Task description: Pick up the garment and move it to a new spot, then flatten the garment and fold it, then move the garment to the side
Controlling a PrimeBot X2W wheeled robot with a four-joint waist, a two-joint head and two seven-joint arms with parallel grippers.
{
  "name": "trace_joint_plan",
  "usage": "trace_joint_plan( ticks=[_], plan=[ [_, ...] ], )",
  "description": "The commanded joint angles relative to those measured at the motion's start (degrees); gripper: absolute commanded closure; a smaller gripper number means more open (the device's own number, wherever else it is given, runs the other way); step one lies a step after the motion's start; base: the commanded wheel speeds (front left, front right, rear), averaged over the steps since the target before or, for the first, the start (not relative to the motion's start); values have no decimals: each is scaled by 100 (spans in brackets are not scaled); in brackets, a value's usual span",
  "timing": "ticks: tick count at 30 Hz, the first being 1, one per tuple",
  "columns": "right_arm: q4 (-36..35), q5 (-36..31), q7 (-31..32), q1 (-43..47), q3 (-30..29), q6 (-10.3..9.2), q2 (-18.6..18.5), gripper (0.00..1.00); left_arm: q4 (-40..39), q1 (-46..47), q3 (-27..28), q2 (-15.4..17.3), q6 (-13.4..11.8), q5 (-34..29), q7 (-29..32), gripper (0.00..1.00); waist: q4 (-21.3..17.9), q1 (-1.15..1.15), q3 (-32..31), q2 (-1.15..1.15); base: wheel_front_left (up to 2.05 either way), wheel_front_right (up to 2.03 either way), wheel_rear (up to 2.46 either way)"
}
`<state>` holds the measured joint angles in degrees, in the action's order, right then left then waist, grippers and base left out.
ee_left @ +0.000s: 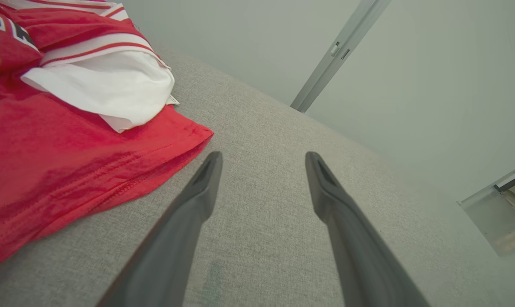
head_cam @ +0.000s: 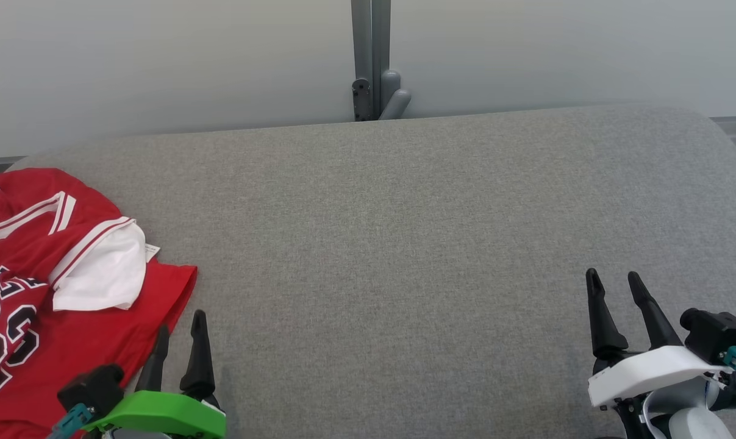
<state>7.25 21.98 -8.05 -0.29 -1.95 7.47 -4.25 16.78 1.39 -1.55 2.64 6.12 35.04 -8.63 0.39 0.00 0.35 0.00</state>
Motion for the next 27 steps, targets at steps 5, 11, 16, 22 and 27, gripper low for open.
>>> trace_joint_plan(
  ticks=[5,11,16,22,27],
  plan=[
    [-103,-455,-125,-3,62,2,-66,0,-23,3,14,24,50,-454,-105,0,21,0,14,0,0,0,0],
    [-136,-791,-207,10,134,2,-79,0,-130,9,78,25,64,-890,-186,0,25,0,24,0,0,0,0],
    [-151,-1075,-291,40,122,2,-80,0,-275,-12,87,28,79,-1307,-266,0,10,0,25,0,0,0,0],
    [-164,-1349,-375,41,126,3,-87,0,-308,-60,66,30,97,-1659,-329,0,-16,0,31,0,0,0,0],
    [-177,-1536,-440,53,79,3,-82,0,-279,-64,64,54,110,-1930,-391,0,-37,0,43,0,0,0,0]
  ],
)
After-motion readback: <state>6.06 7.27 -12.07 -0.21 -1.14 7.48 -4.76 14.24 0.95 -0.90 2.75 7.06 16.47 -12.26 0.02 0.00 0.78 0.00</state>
